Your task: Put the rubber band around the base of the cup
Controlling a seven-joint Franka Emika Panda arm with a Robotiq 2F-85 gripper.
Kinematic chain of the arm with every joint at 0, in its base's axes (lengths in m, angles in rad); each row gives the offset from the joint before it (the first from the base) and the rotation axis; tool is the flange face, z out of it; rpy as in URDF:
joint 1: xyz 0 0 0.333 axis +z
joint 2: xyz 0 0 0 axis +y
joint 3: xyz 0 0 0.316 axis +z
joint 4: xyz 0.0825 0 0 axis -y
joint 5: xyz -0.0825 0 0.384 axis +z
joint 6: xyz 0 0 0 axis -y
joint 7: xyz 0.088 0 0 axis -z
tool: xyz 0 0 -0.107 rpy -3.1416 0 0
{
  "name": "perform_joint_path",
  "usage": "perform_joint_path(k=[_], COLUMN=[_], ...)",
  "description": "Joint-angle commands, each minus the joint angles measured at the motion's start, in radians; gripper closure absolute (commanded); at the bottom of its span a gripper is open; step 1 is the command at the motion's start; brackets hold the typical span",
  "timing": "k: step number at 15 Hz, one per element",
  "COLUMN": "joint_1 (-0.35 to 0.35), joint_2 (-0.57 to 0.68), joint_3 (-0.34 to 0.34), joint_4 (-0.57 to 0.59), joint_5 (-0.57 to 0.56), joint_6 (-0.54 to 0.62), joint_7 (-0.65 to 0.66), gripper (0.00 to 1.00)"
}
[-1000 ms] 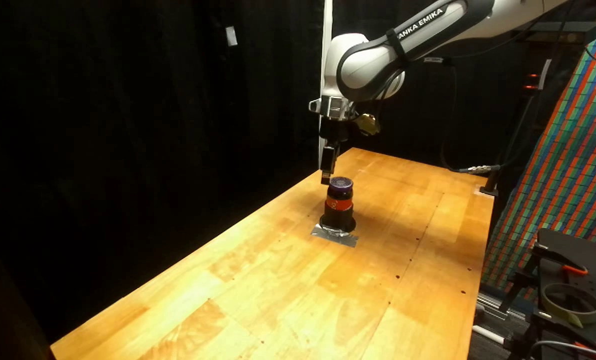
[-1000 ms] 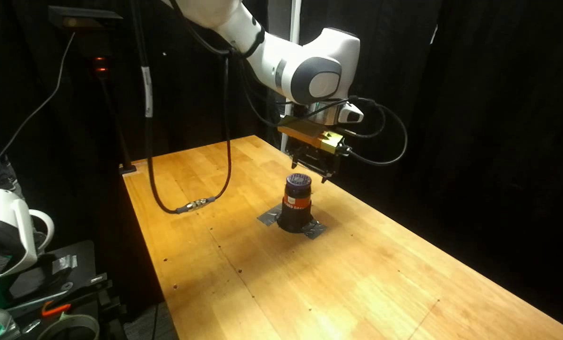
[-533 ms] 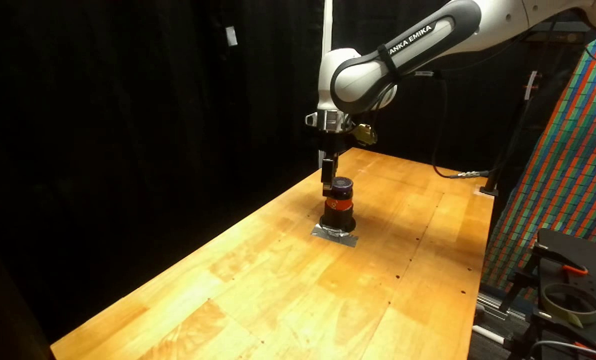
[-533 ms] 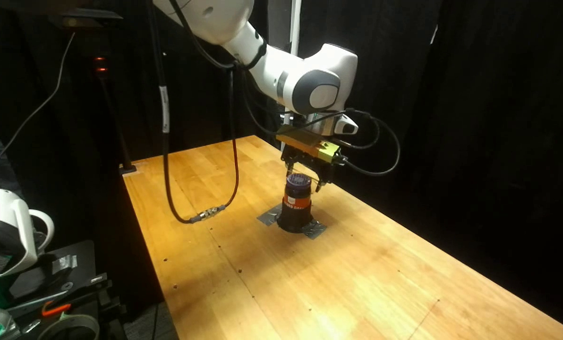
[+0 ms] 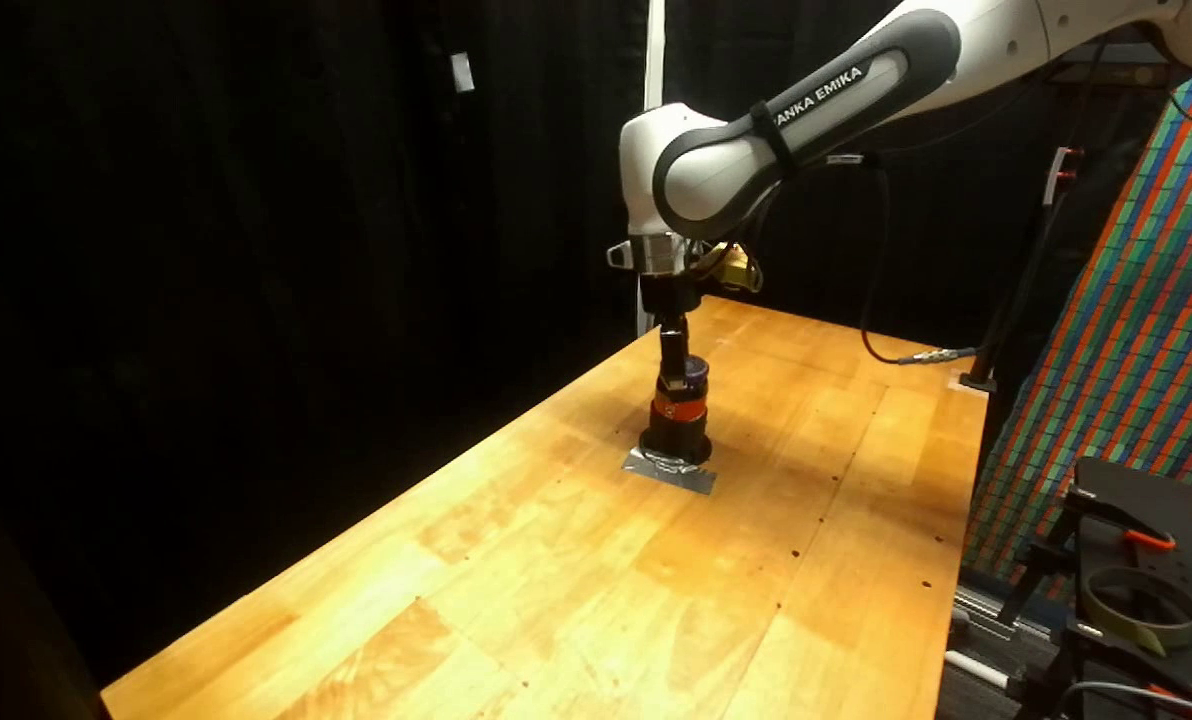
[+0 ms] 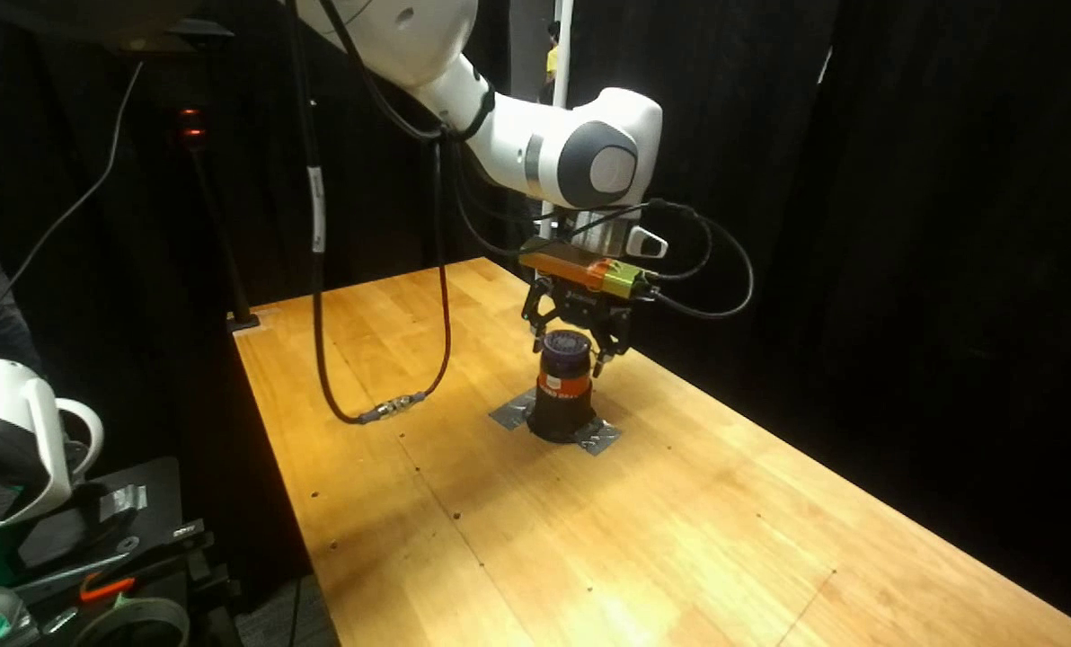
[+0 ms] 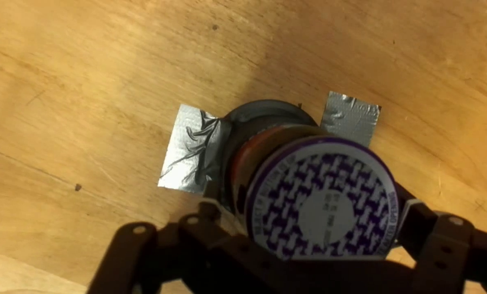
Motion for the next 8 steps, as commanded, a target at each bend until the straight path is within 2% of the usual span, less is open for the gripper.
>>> perform_joint_path(k=[1, 8], joint_1=[0.021, -0.014], joint_2=[-0.042, -0.161], joint_3=[-0.021, -0.023], joint_4=[-0.038, -0.235], joint_5=[-0.052, -0.055], joint_6=[-0.07, 0.003], joint_7=[0.024, 0.015], gripper=[0.0, 0.0])
